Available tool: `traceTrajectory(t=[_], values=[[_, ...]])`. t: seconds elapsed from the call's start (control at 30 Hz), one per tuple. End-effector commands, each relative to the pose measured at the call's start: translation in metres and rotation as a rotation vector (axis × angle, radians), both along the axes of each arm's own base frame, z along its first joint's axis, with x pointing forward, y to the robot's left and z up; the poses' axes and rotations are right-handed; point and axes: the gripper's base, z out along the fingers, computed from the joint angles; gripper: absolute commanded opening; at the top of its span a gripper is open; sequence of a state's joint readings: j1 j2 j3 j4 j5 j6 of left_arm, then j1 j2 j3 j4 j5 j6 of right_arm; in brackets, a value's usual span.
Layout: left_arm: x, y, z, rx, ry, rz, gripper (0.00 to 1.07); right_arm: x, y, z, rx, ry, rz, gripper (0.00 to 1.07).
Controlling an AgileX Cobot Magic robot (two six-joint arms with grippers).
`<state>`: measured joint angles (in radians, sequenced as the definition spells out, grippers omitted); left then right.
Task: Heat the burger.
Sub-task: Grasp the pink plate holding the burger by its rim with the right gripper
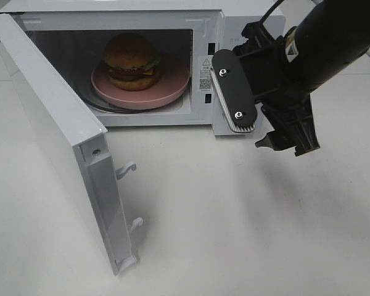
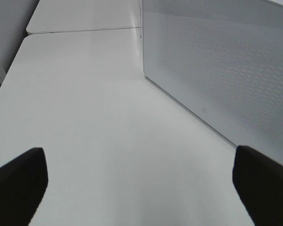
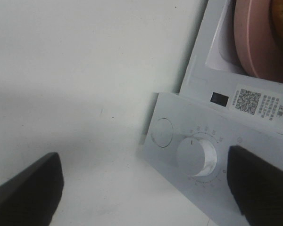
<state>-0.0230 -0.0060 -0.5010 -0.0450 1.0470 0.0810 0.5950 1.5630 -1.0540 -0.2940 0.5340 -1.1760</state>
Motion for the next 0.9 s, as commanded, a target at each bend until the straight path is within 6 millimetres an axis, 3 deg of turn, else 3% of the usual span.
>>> traceTrajectory(t=[0.03,0.33,0.9], values=[[-0.002,0.0,0.0,-0.003,-0.024,0.006,1.0,0.007,0.008,-0.001,0.002,-0.019,0.013,0.91],[-0.002,0.0,0.0,-0.003,-0.024,0.006,1.0,0.031,0.053,-0.011,0.039,-0.1,0.081,0.89],[-0.002,0.0,0.0,-0.003,-0.024,0.006,1.0,0.066,0.087,-0.044,0.106,-0.106,0.1,0.87]])
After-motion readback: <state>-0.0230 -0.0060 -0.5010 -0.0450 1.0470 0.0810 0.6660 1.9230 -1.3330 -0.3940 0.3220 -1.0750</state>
